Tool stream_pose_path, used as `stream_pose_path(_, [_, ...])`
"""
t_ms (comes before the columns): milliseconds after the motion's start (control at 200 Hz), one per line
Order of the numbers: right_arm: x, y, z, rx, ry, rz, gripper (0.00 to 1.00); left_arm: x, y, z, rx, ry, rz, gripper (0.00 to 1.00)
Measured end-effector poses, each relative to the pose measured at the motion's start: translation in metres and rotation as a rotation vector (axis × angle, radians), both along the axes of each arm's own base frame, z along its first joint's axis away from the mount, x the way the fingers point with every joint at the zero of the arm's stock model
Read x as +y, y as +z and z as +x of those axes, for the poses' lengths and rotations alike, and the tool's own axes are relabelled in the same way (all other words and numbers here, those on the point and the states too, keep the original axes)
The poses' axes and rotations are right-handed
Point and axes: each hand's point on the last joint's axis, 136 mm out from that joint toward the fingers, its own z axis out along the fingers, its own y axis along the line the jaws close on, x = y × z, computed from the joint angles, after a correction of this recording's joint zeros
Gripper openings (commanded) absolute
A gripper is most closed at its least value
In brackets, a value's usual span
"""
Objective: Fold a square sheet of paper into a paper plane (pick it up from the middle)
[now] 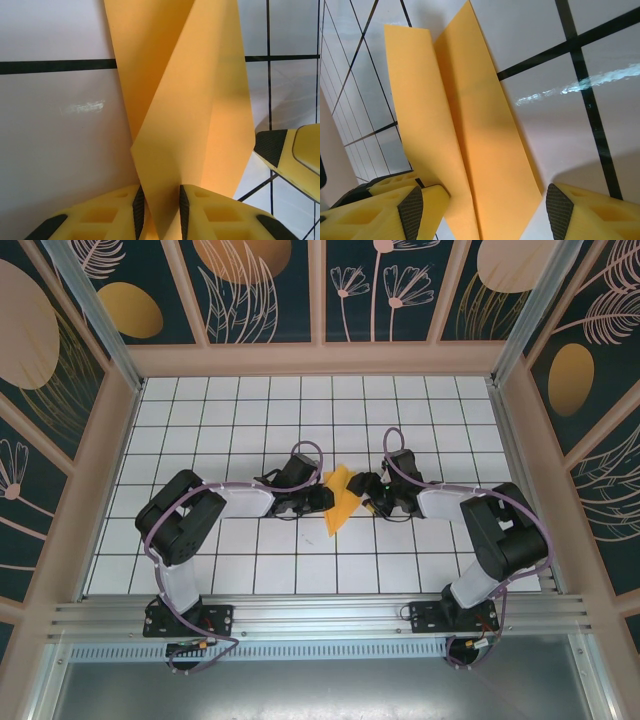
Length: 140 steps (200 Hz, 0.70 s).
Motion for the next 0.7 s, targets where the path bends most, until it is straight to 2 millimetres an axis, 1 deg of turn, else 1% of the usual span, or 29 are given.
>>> stream_pose_path(140, [0.000,0.000,0.000,0.000,0.000,0.000,0.69,-0.004,0.001,-0.001,-0.004,-0.010,-0.027,0.28])
stream_pose_path(330, [0.000,0.001,0.000,-0.004,0.000,0.002,0.69,-0.016,0.003,-0.007,0.007,-0.050,-0.081,0.29])
stream_pose_path(480, [0.013,0.011,0.000,-0.044,0.039,0.040,0.70,-0.019,0.003,-0.009,0.013,-0.060,-0.094,0.29])
stream_pose_path(580, [0.014,0.015,0.000,-0.064,0.048,0.053,0.70,-0.019,0.003,-0.009,0.014,-0.058,-0.096,0.29])
stream_pose_path(701, [0.015,0.017,0.000,-0.085,0.065,0.050,0.64,-0.019,0.003,-0.009,0.014,-0.058,-0.097,0.29])
